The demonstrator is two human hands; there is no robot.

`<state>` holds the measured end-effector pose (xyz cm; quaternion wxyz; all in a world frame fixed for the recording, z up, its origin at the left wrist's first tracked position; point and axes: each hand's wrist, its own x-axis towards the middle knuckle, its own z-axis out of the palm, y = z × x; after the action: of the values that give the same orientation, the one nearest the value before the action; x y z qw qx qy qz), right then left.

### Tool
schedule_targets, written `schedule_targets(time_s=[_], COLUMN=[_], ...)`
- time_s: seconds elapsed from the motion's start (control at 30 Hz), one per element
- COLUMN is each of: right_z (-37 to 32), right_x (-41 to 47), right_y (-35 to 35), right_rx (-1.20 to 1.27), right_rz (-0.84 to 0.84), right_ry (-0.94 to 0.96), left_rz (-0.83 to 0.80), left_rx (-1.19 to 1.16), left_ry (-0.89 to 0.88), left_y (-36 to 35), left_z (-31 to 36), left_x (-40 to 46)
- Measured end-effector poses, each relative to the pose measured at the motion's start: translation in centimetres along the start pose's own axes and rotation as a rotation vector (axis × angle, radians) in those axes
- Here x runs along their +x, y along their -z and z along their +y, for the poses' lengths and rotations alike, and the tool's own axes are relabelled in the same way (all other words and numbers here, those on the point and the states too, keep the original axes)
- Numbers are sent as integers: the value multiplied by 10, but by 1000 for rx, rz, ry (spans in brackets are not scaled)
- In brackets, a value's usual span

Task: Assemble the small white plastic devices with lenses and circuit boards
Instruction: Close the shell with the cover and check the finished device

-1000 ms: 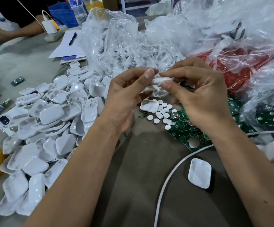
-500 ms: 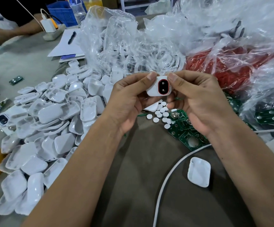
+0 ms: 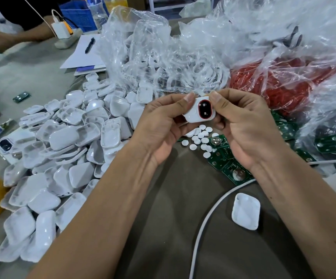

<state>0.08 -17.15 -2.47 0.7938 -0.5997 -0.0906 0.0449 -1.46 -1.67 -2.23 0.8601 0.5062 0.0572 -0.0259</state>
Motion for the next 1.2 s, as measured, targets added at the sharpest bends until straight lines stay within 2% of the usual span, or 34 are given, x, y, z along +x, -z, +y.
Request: schedule_targets(time_s=[0.27,0.4,0.73,0.87,1.2], right_z=[-3,-3,-4,-6,-5], right_x=[0,1,0,-1,-5], right_y=[0,2,5,4,0], right_rx=[90,189,-119,-223,-218], right_rz=[40,-57,-90,-166,-204], right_ry=[-65,-95,71,159,232], left_rz=[27,93,92,63,8], left_rx=[-44,-64,-96,-130,-125], left_ry=[23,21,80,154,189], left_y=[1,4,9,9,12], left_z=[1,1,1,0,2], left_x=[2,1,3,4,7])
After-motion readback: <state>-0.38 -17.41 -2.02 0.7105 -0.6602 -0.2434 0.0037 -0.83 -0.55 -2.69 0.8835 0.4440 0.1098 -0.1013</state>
